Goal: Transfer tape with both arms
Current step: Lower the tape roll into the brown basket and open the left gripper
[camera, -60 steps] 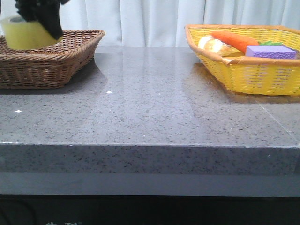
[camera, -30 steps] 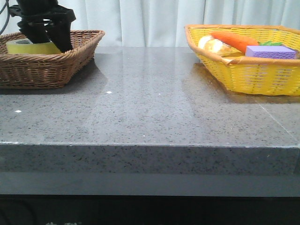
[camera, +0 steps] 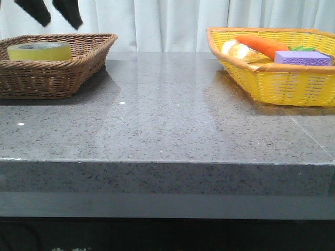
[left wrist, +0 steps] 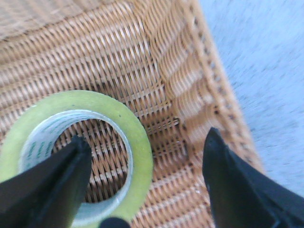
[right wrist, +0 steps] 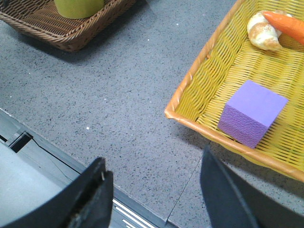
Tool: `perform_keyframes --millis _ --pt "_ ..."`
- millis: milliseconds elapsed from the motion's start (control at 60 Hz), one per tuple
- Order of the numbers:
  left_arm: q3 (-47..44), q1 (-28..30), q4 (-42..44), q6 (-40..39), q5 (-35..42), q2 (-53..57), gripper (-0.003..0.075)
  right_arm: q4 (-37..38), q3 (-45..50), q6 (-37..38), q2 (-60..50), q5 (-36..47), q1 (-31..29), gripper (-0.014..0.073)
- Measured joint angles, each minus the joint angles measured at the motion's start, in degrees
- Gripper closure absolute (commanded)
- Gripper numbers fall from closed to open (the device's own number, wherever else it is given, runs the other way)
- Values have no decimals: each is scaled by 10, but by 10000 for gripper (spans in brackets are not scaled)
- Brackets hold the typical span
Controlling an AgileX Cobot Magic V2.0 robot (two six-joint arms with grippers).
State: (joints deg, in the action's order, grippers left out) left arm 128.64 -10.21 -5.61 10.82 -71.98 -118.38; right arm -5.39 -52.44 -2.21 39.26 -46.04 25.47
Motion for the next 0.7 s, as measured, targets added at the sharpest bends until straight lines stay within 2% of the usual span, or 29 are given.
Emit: perform_keyframes --millis 217,333,699 --pt "-4 0 -73 -16 -2 69 230 0 0 0 0 0 0 158" --pt "-41 -9 -96 -18 -2 119 230 0 0 0 0 0 0 158" --pt "-292 -66 -88 21 -2 260 231 0 0 0 0 0 0 158"
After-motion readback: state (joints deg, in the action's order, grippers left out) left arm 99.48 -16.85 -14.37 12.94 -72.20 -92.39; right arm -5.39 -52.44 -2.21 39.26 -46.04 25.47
